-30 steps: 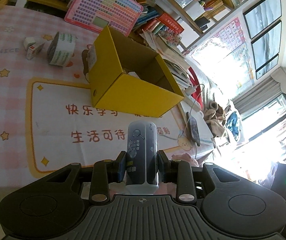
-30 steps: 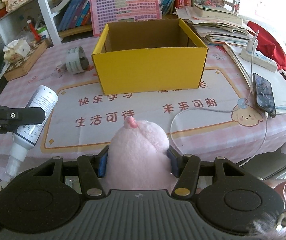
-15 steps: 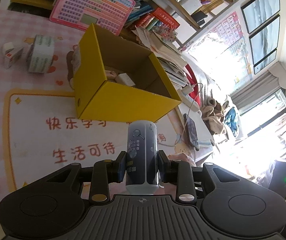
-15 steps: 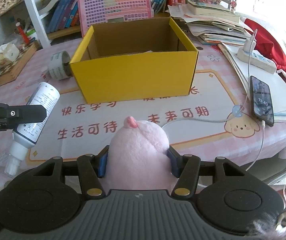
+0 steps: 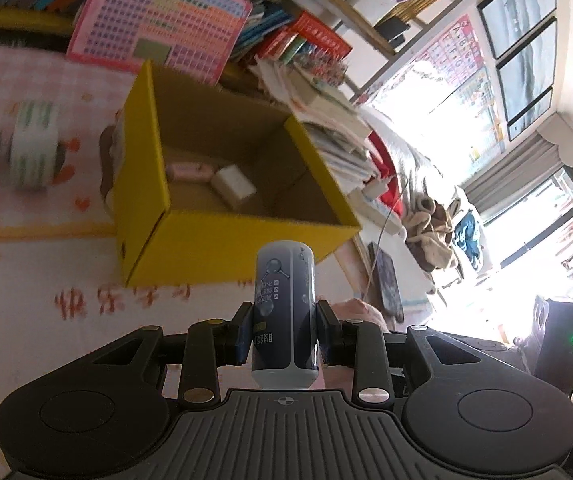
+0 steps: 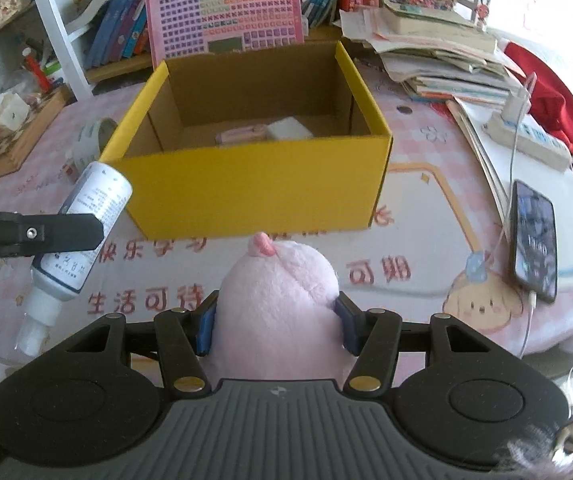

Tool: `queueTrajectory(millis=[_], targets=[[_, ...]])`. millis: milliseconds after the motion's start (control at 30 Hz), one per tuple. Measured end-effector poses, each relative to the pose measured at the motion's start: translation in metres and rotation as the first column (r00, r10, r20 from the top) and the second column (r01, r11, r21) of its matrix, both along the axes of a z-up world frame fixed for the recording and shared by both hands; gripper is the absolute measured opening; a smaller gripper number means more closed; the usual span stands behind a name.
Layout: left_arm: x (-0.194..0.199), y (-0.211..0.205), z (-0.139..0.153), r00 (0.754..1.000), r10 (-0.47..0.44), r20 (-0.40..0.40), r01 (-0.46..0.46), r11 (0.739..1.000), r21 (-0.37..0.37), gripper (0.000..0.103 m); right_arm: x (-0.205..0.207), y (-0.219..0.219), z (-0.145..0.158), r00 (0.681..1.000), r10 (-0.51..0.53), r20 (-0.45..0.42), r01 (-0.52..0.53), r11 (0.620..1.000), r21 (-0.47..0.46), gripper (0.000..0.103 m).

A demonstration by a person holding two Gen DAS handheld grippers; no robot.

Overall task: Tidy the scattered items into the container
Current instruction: 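Carry the spray bottle and pink plush toward the yellow box with both tools, then lower the plush and spray bottle into the yellow box and open both tools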

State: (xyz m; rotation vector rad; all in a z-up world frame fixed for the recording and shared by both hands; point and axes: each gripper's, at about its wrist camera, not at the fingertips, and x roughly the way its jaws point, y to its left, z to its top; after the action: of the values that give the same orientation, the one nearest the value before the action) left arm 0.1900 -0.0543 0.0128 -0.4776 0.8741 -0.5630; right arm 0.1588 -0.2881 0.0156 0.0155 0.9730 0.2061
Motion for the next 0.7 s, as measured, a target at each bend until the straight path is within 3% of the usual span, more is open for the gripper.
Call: queueTrajectory(millis=[267,433,700], targets=[[0.023,-0.008,0.017,0.998,0.039,0.057,-0.04,0.999,0.02,0.031,0.035,-0.009,0.016,0.997,0.058,0.045,-0.059,0.998,0.017,0.055],[0.044,-0.01,0.03,0.992,0.075,0.102,-0.079,0.996,0.038,0.031,0.06,-0.013,0.036,0.986,0.11,0.123,-0.113,0.993,0.017,0.055],[0.086,-0.02,0.041,0.984,0.1,0.147,-0.12,0.984,0.131,0.031,0.113,-0.008,0.045,0.959,0.205,0.195,-0.212,0.977,0.016,0.055]])
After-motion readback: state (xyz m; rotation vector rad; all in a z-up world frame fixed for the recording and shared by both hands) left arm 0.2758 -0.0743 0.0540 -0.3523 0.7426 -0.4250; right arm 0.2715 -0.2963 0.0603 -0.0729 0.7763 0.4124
